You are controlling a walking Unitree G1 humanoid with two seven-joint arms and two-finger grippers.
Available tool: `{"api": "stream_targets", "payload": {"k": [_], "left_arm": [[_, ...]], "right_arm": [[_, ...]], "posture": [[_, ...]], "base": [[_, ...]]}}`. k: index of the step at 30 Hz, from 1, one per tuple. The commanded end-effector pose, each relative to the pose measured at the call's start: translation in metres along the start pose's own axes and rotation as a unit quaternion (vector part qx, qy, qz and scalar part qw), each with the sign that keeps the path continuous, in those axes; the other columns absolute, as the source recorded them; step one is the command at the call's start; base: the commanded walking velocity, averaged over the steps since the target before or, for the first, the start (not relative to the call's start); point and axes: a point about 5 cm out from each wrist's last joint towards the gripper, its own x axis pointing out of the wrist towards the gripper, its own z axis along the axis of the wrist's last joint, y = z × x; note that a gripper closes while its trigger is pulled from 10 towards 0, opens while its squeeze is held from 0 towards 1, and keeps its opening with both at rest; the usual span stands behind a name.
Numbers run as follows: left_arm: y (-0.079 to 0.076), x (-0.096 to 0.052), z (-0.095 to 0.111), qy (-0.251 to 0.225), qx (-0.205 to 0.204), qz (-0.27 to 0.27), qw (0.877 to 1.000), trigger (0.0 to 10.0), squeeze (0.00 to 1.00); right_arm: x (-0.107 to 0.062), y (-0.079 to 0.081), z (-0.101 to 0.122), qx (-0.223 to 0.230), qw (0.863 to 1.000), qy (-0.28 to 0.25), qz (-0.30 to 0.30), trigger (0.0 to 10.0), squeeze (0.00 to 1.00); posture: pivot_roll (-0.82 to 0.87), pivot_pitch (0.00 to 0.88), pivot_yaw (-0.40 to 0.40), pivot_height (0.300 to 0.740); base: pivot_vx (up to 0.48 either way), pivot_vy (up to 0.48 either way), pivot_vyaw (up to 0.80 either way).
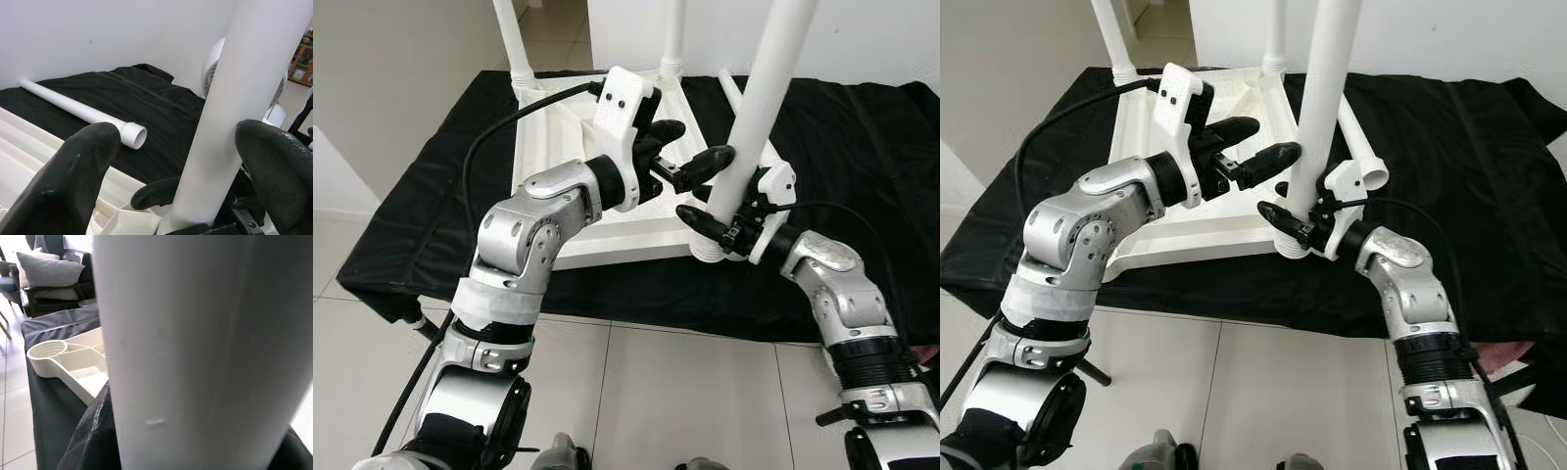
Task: Building children table
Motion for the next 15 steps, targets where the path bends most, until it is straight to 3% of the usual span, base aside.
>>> {"api": "stream_targets", "payload": {"k": [1,15], "left_arm": [[-0.003,0.003,0.006,-0.006,0.003,-0.002,1.0,10.0,0.0],[-0.024,-0.002,-0.002,0.003,0.013,-0.084,0.996,10.0,0.0]], "right_arm": [[0.004,0.007,-0.001,-0.006,1.0,0.008,0.021,10.0,0.0],[0.009,0.003,-0.005,0.013,1.0,-0.001,-0.006,10.0,0.0]], "posture": [[-0.1,0.034,0.055,0.74],[-0.1,0.019,0.059,0.74]], "base": [[0.0,0.0,0.0],[0.0,0.0,0.0]]}}
